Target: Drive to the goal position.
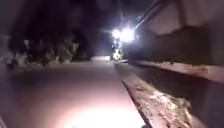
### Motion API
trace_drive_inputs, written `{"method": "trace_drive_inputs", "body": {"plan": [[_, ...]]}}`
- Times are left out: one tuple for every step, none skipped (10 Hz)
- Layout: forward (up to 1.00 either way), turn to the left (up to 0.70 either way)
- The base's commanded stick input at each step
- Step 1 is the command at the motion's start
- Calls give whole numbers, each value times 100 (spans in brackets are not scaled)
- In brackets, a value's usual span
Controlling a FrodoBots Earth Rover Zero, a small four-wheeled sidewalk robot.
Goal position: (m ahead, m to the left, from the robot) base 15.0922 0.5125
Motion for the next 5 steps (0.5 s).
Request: {"method": "trace_drive_inputs", "body": {"plan": [[70,0],[70,0],[70,0],[70,0],[70,0]]}}
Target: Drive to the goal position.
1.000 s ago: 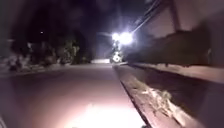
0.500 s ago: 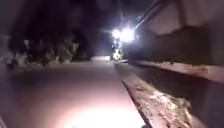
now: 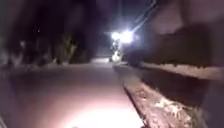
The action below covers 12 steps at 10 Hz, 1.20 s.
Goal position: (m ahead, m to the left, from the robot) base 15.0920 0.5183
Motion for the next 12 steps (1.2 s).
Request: {"method": "trace_drive_inputs", "body": {"plan": [[70,0],[70,0],[70,0],[70,0],[70,0],[70,0],[70,0],[70,0],[70,0],[70,0],[70,0],[70,0]]}}
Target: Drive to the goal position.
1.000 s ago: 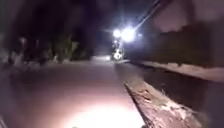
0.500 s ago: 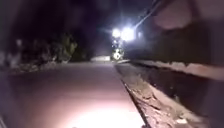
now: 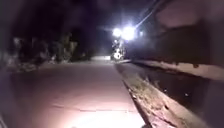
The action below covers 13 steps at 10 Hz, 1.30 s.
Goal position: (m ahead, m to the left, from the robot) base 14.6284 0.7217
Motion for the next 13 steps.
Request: {"method": "trace_drive_inputs", "body": {"plan": [[70,0],[70,0],[70,0],[70,0],[70,0],[70,0],[70,0],[70,0],[70,0],[70,0],[70,0],[70,0],[70,0]]}}
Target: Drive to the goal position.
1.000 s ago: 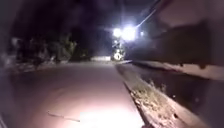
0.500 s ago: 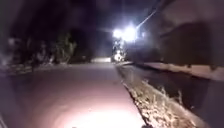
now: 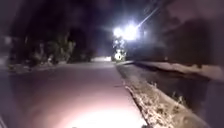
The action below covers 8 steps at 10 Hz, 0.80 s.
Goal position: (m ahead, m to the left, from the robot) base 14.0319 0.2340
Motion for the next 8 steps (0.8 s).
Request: {"method": "trace_drive_inputs", "body": {"plan": [[70,0],[70,0],[70,0],[70,0],[70,-9],[70,-31],[70,-30],[70,-23]]}}
